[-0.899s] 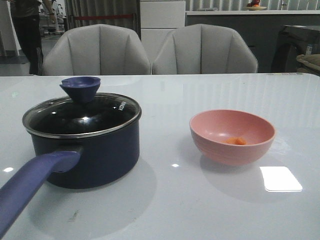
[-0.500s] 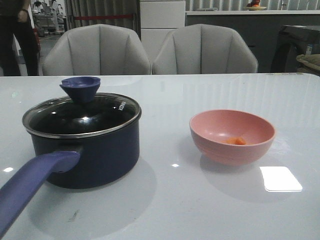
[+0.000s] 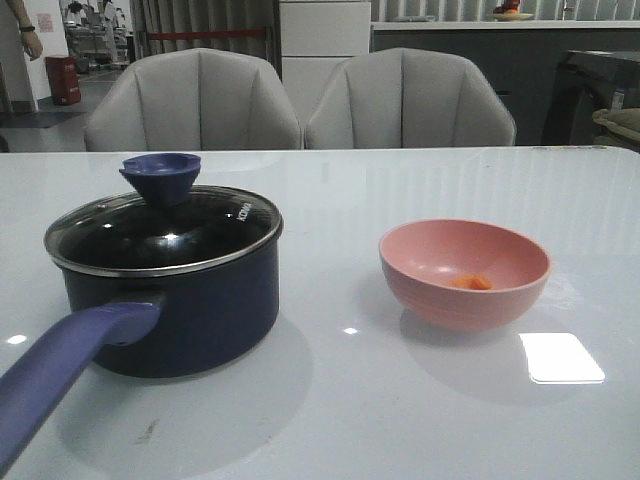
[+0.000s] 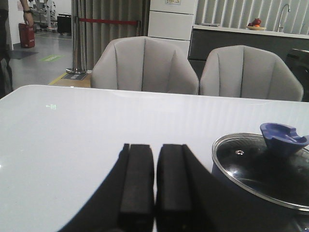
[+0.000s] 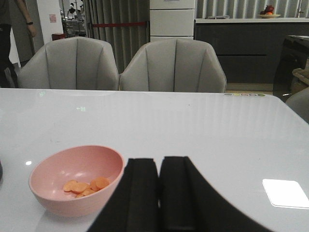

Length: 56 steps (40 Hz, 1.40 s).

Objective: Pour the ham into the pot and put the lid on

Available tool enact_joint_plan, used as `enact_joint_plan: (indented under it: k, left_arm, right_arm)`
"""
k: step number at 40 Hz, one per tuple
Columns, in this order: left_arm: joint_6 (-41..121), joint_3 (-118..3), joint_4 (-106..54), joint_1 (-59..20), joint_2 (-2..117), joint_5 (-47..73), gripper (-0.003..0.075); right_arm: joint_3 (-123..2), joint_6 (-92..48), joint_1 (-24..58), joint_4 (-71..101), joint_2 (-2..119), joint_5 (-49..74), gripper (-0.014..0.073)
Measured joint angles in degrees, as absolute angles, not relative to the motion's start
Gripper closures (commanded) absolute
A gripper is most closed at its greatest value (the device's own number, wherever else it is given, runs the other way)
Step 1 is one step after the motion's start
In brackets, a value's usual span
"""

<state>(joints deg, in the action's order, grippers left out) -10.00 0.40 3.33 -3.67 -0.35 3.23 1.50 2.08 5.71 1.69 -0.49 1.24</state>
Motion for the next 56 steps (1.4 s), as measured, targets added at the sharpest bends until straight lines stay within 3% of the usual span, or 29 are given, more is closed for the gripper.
enact_joint_plan:
  k: [16, 32, 49, 53, 56]
  left_arm:
    - [-10.00, -0.85, 3.60, -3.67, -0.35, -10.06, 0.0607]
    - [-10.00, -26.17, 3.64, -3.67, 14.83, 17.52, 0.0606]
    - [-10.00, -28.09, 3.64, -3.67, 25.69, 25.12, 0.0600]
    - [-10.00, -28.09, 3.64, -3.67, 27.04, 25.11, 0.0534]
    - [-10.00, -28.21, 4.24, -3.67, 28.01, 25.40, 0.0424]
  right_arm:
    - [1.50, 2.08, 5.71, 1.69, -0.49, 1.24, 0.0451]
    - [1.50, 2.08, 5.71, 1.69, -0.49, 1.24, 0.0451]
    - [1.50, 2.08, 5.71, 1.69, -0.49, 1.24, 0.0451]
    - [1.50, 2.08, 5.71, 1.69, -0.49, 1.24, 0.0451]
    - [1.50, 2.08, 5.71, 1.69, -0.49, 1.24, 0.0451]
